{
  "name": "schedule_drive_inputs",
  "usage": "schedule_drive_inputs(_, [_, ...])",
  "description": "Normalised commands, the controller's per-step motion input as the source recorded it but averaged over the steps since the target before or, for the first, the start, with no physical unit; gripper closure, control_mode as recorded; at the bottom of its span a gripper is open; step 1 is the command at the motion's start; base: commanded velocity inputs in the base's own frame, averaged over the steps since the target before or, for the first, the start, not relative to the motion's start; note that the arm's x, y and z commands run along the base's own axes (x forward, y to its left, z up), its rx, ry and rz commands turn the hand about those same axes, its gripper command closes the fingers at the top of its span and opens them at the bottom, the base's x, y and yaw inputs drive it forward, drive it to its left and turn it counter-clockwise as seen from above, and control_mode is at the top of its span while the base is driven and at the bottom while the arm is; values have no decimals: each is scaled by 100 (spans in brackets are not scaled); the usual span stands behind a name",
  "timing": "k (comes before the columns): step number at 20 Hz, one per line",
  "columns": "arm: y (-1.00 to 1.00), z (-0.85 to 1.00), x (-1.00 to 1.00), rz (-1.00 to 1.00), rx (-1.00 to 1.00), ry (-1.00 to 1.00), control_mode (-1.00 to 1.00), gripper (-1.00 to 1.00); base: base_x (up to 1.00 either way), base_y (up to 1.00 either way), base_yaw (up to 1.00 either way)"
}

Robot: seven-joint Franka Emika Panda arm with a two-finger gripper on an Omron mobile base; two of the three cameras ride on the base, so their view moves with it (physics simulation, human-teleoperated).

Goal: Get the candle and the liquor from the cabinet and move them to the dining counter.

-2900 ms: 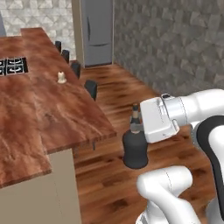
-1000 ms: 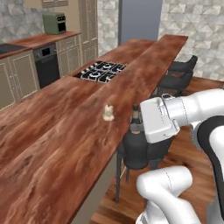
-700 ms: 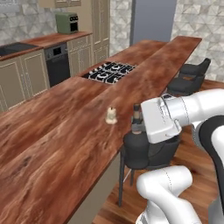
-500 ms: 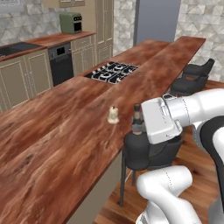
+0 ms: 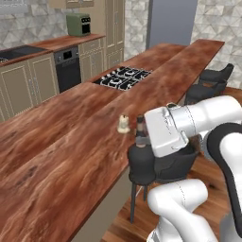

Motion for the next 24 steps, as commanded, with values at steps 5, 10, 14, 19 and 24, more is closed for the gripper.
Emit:
schedule_drive_inputs(5, [38,-29,58,12,0,-9,-100,100,0,0,0])
schedule_drive_inputs(10, [23,-27,59,12,4,-12,-100,100,0,0,0])
schedule_drive_inputs(14, [18,-30,63,14,6,-8,-100,100,0,0,0])
schedule_drive_inputs(19, [0,-27,68,16,12,-3,-100,100,0,0,0])
schedule_drive_inputs(24, [0,-14,74,12,14,0,-100,100,0,0,0])
